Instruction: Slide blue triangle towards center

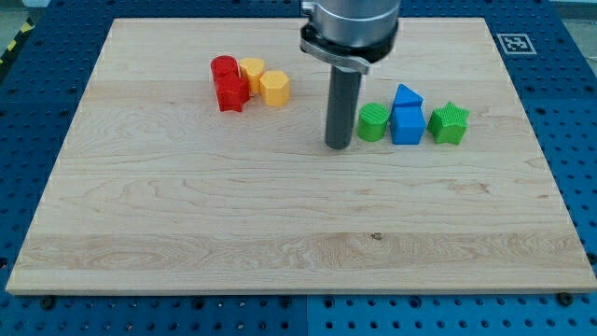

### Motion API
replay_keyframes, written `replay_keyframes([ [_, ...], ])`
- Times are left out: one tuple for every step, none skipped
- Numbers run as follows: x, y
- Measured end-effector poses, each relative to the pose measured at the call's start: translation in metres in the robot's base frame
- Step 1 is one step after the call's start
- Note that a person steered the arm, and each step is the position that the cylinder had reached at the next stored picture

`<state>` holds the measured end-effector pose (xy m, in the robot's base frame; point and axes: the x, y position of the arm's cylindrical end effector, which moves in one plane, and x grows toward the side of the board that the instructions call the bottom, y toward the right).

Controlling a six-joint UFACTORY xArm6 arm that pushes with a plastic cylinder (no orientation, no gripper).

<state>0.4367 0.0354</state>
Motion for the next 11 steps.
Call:
replay_keyframes([
  [-0.024, -0.005],
  [-0.047, -0.004],
  [-0.070, -0.003],
  [-0.091, 0.006],
  [-0.098, 0.042],
  [-0.098, 0.096],
  [-0.092, 0.150],
  [-0.067, 0.155],
  [-0.064, 0.154],
  [-0.064, 0.151],
  [-0.064, 0.137],
])
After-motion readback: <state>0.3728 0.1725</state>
